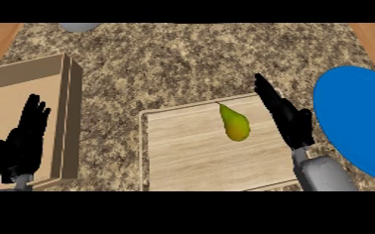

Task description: Pick the pear from the tray and place it in the plate

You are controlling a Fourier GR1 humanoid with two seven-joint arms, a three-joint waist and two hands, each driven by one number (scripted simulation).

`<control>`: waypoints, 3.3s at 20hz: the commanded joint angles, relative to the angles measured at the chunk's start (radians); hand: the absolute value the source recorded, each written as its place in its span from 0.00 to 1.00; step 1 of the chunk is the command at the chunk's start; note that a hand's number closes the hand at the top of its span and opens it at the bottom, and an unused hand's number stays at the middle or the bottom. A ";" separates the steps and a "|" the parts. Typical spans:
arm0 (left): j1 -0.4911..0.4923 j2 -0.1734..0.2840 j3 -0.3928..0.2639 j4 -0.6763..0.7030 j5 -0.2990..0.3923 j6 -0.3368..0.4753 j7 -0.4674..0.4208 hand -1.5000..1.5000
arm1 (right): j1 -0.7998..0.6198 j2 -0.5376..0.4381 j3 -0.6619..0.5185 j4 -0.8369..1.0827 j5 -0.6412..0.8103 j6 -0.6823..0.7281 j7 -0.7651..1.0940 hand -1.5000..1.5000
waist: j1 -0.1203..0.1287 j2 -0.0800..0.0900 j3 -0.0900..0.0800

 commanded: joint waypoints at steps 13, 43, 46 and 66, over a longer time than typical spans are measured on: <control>-0.201 -0.026 -0.182 -0.015 -0.084 -0.090 0.178 0.50 | -0.258 -0.063 -0.141 0.473 -0.271 0.651 -0.342 0.00 | 0.046 0.000 0.009; -0.212 -0.059 -0.110 0.008 -0.134 -0.149 0.219 0.50 | -0.635 -0.123 0.279 0.838 0.443 0.682 -0.735 0.00 | 0.046 -0.015 0.005; -0.241 -0.048 -0.090 0.032 -0.142 -0.155 0.249 0.50 | -0.644 -0.154 0.306 0.781 0.461 0.733 -0.726 0.00 | 0.030 -0.021 0.004; -0.267 -0.119 -0.025 0.073 -0.214 -0.197 0.237 0.50 | -0.633 0.005 0.336 0.844 0.642 0.621 -0.667 0.00 | 0.020 -0.022 0.004</control>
